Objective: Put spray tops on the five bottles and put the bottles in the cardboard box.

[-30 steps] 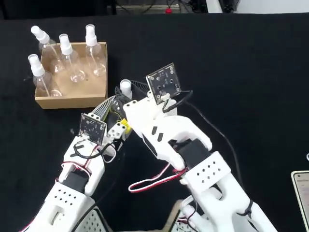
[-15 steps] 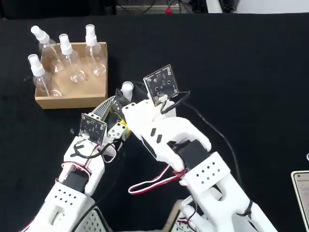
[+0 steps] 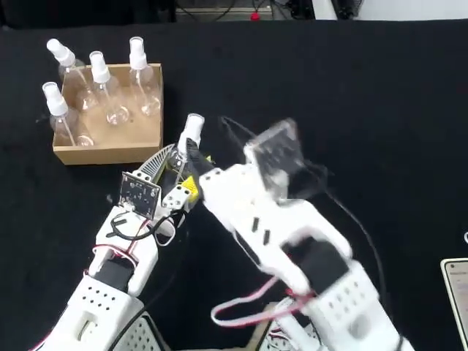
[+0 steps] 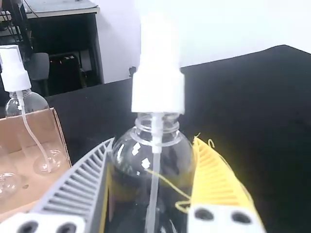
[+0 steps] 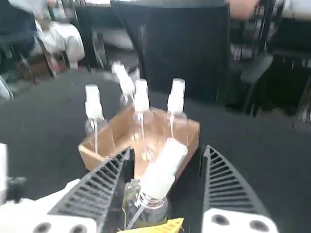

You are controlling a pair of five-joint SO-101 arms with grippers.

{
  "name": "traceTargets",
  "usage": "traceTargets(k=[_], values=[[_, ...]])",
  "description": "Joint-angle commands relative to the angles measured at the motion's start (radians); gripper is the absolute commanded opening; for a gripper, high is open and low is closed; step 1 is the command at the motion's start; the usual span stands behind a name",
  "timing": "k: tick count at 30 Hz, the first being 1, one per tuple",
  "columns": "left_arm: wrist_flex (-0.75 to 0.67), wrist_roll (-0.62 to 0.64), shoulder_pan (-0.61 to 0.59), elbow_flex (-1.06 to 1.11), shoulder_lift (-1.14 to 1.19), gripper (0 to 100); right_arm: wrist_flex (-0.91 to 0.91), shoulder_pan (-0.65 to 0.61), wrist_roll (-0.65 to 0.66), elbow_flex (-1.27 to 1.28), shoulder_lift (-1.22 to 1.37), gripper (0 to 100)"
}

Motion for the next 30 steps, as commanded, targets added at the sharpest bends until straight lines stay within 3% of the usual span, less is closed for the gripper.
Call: traceTargets(k=[1, 6, 10, 13, 20, 24, 30], values=[[-0.025, 0.005, -0.01, -0.016, -0.017, 4, 0.006, -0.014, 0.002, 0.016, -0.107, 21.1], [-0.025, 0.005, -0.01, -0.015, -0.017, 4, -0.074, 0.032, 0.003, 0.081, -0.117, 20.3], [-0.025, 0.005, -0.01, -0.015, -0.017, 4, -0.207, 0.132, 0.002, 0.134, -0.116, 0.6], [-0.025, 0.005, -0.01, -0.019, -0.017, 4, -0.259, 0.14, 0.002, 0.142, -0.111, 6.1], [-0.025, 0.005, -0.005, -0.021, -0.017, 4, -0.347, 0.166, 0.009, 0.039, 0.177, 1.1], [-0.025, 0.005, -0.008, -0.016, -0.017, 4, -0.282, 0.163, 0.003, -0.067, 0.341, 1.1], [-0.025, 0.005, -0.004, -0.018, -0.017, 4, -0.201, 0.126, 0.002, -0.099, 0.32, 1.1]])
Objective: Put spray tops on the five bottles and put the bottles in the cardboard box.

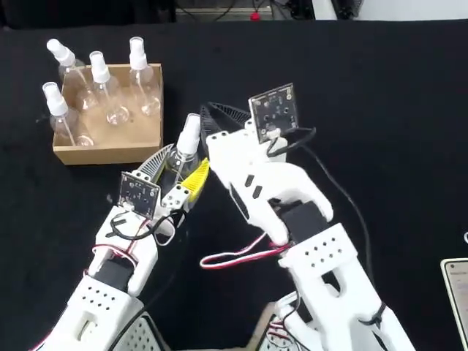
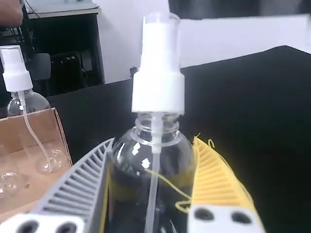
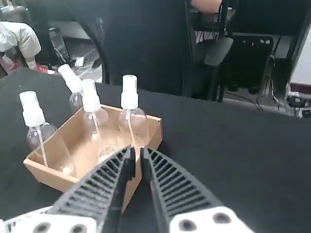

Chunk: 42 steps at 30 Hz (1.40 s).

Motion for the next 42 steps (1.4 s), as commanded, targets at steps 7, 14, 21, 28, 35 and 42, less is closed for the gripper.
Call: traceTargets(k=[7, 14, 21, 28, 35, 42], values=[[-0.025, 0.005, -0.004, -0.016, -0.015, 4, 0.034, -0.118, 0.009, 0.01, -0.084, 1.1], [-0.025, 0.005, -0.005, -0.016, -0.015, 4, 0.051, -0.075, 0.011, 0.004, -0.191, 1.1], [-0.025, 0.005, 0.002, -0.016, -0.015, 4, -0.044, -0.049, 0.011, -0.008, -0.162, 1.1], [-0.025, 0.005, 0.002, -0.015, -0.015, 4, -0.107, -0.051, 0.011, -0.093, 0.004, 1.1], [-0.025, 0.005, 0.004, -0.015, -0.015, 4, -0.014, -0.054, 0.009, -0.139, 0.054, 1.1], [-0.025, 0.005, 0.004, -0.016, -0.015, 4, 0.245, -0.081, 0.009, -0.265, 0.061, 1.1]])
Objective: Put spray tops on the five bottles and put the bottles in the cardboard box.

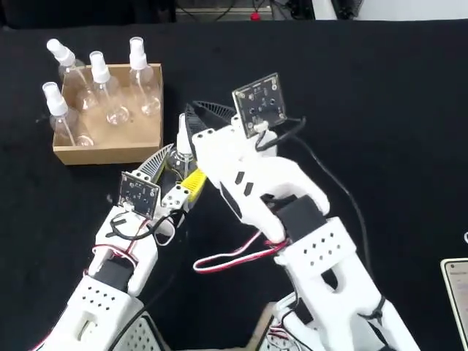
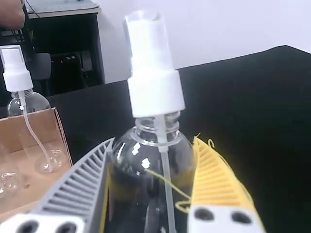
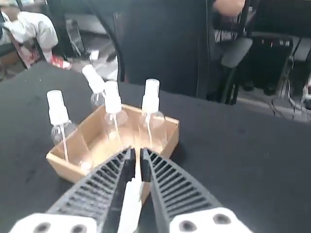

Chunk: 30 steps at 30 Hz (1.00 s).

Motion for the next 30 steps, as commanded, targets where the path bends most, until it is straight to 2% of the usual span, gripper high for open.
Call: traceTargets(k=[1, 5, 10, 14, 22, 30], values=[[-0.025, 0.005, 0.004, -0.016, -0.015, 4, 0.104, -0.031, 0.009, -0.094, 0.007, 1.1], [-0.025, 0.005, 0.004, -0.015, -0.015, 4, 0.173, -0.077, 0.009, -0.12, 0.007, 1.1], [-0.025, 0.005, 0.002, -0.015, -0.015, 4, 0.219, -0.064, 0.009, -0.168, 0.005, 1.1], [-0.025, 0.005, 0.004, -0.016, -0.015, 4, 0.115, -0.015, 0.0, -0.166, 0.008, 1.1], [-0.026, 0.005, 0.004, -0.016, -0.015, 4, -0.143, -0.006, -0.002, 0.012, 0.008, 1.1], [-0.026, 0.005, 0.004, -0.016, -0.015, 4, -0.155, -0.009, 0.005, 0.036, 0.008, 1.1]])
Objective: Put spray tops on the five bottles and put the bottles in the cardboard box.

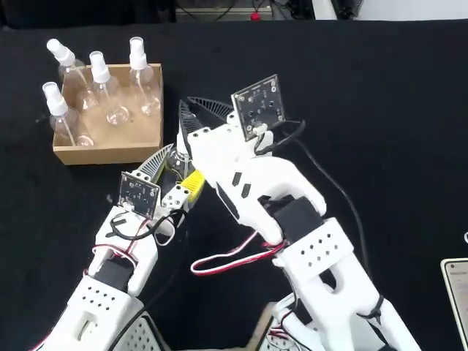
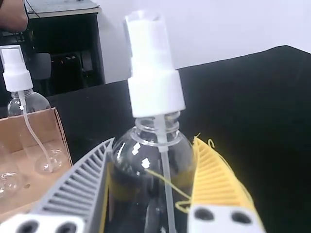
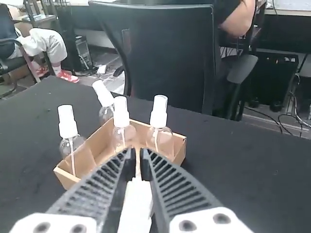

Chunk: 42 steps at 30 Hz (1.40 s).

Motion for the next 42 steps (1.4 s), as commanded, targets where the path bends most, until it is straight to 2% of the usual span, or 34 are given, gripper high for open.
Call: traceTargets(k=[1, 7, 14, 18, 27, 42], values=[[-0.026, 0.005, 0.004, -0.016, -0.015, 4, 0.0, 0.012, 0.005, -0.013, 0.008, 1.1], [-0.028, 0.005, 0.004, -0.016, -0.015, 4, 0.071, 0.014, 0.006, -0.041, 0.03, 1.1], [-0.028, 0.005, 0.002, -0.015, -0.015, 4, 0.301, 0.011, 0.002, -0.239, 0.189, 1.1], [-0.028, 0.005, 0.002, -0.015, -0.015, 4, 0.39, -0.002, 0.0, -0.289, 0.197, 1.1], [-0.028, 0.005, -0.001, -0.015, -0.015, 4, 0.45, -0.066, 0.0, -0.271, 0.116, 1.1], [-0.026, 0.005, -0.005, -0.013, -0.015, 4, 0.457, -0.06, 0.008, -0.217, 0.102, 1.1]])
